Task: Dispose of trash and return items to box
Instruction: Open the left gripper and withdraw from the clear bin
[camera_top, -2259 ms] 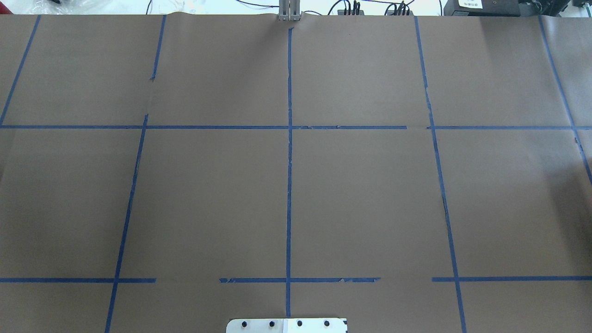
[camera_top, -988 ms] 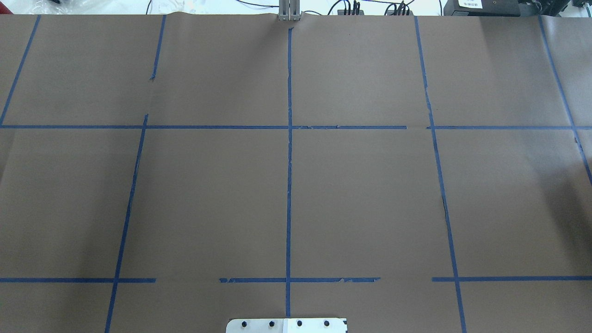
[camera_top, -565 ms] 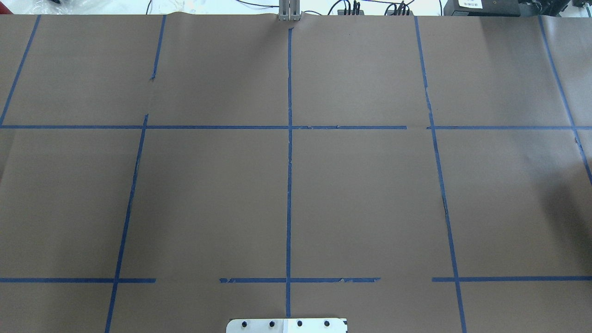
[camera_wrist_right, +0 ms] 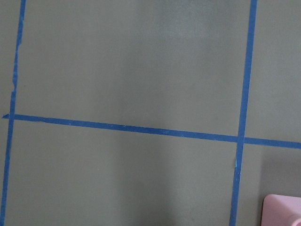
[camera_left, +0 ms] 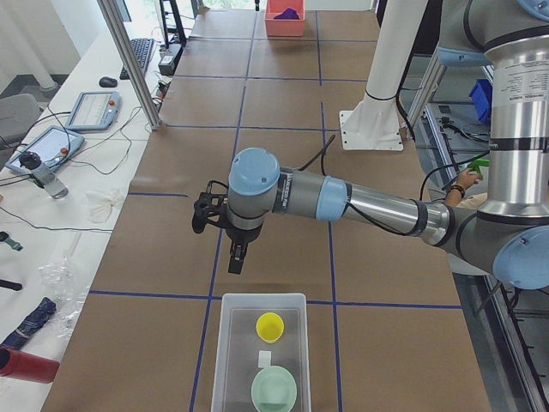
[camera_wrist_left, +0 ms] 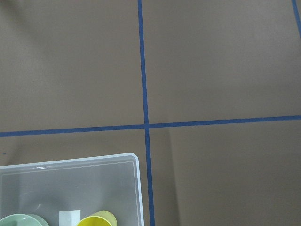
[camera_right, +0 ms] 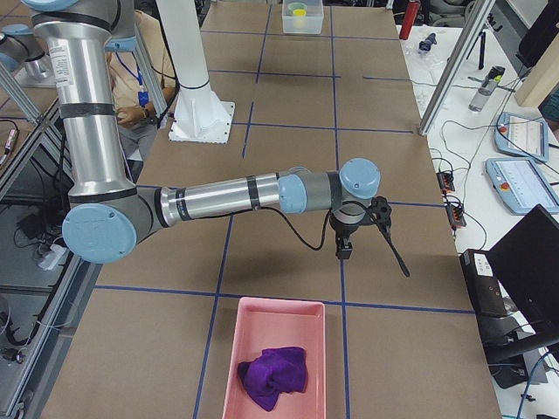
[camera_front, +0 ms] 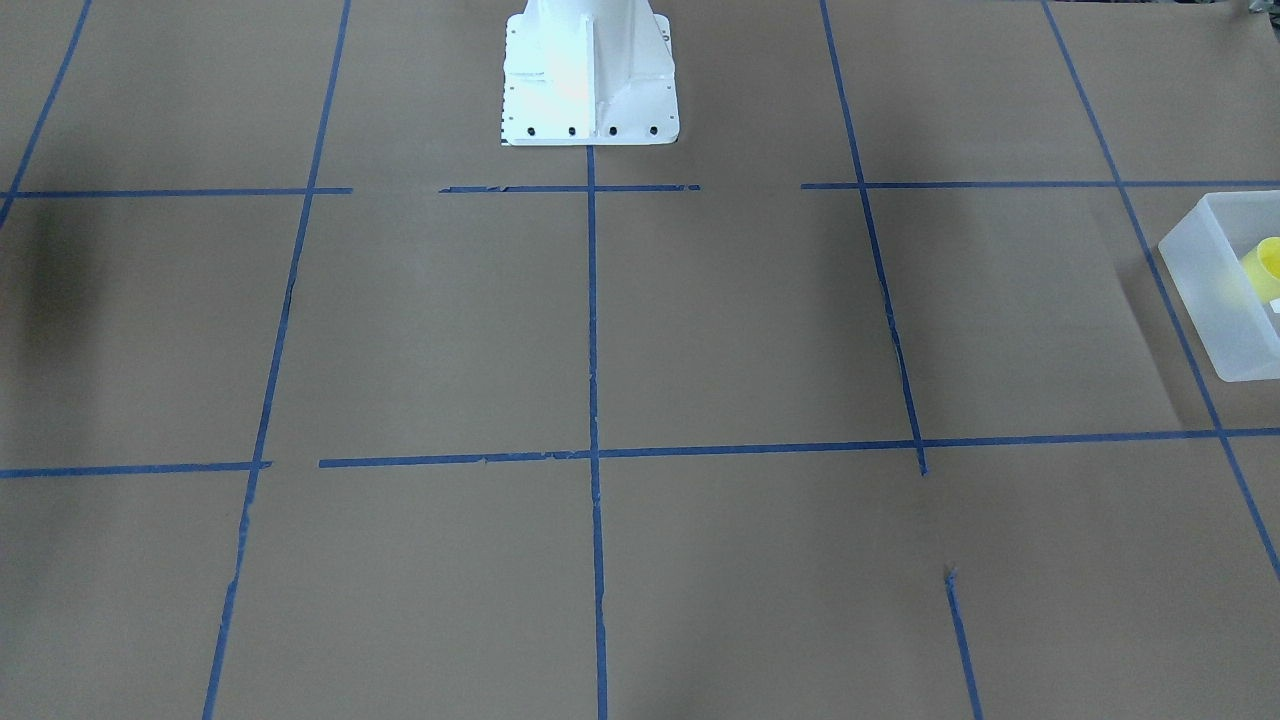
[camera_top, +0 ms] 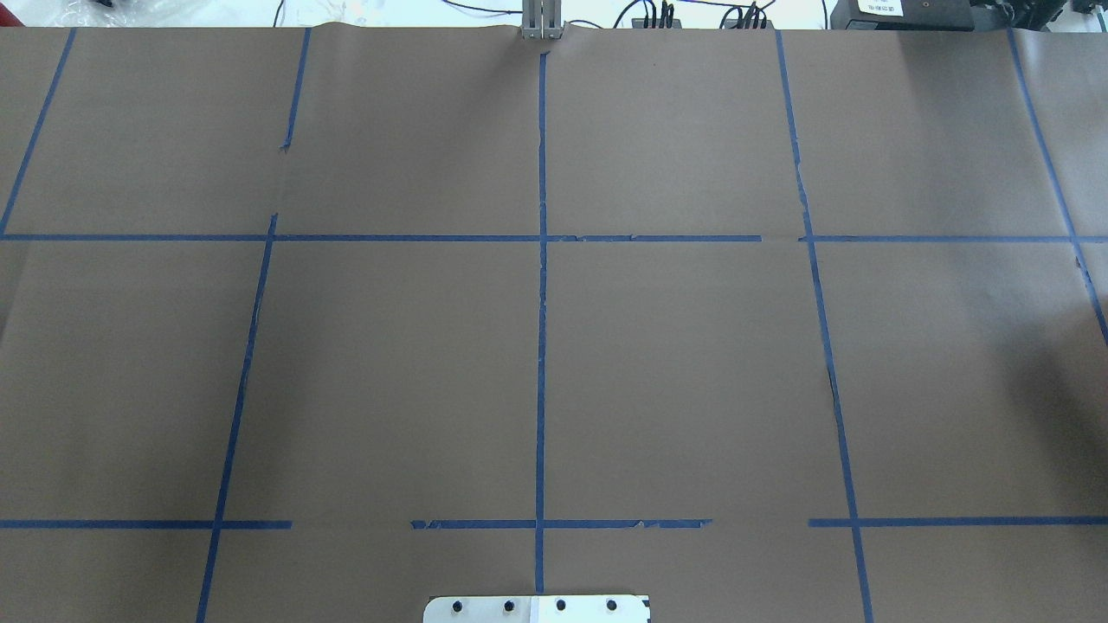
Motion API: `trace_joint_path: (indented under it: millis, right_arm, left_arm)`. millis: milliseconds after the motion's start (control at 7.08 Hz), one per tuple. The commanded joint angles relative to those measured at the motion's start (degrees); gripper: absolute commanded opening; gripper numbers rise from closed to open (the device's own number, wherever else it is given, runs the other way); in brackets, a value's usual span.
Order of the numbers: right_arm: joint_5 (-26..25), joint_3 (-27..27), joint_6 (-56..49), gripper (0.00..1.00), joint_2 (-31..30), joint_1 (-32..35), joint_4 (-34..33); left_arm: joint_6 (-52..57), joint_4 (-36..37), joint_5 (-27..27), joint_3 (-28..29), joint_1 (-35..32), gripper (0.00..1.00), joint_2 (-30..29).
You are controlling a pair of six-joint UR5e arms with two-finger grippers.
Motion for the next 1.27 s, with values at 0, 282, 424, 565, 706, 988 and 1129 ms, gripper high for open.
trace_joint_path:
  millis: [0,282,424,565,706,988,1129]
  right_arm:
    - [0.3,4.6,0.2,1.00,-3.5,0.0,-0.2]
    - [-0.1,4.1,0.1,1.00,-4.1,0.0,0.3]
    - [-0.4,3.6,0.0,1.00,-4.0,-0.1,0.5]
    - [-0.5,3.3,-0.1,1.00,-4.0,-0.2,0.6]
    - [-0.5,3.2,-0.1,1.00,-4.2,-0.3,0.5]
    - [-0.4,2.0,-0.3,1.00,-4.2,-0.7,0.5]
    - [-0.4,1.9,-0.4,1.00,-4.4,-0.8,0.5]
  left_arm:
    - [-0.7,-7.2,2.1,3.9,5.2,1.00,0.6]
    - [-0.2,-7.4,1.9,3.5,5.8,1.00,0.8]
    - [-0.2,-7.4,1.8,3.5,5.7,1.00,0.8]
    - [-0.2,-7.4,1.4,3.1,5.7,1.00,1.6]
    - [-0.2,-7.3,1.4,2.4,5.7,1.00,1.9]
    - [-0.3,-6.8,1.2,1.6,5.6,1.00,1.9]
    - [-0.5,-6.8,-2.3,1.6,5.6,1.00,1.9]
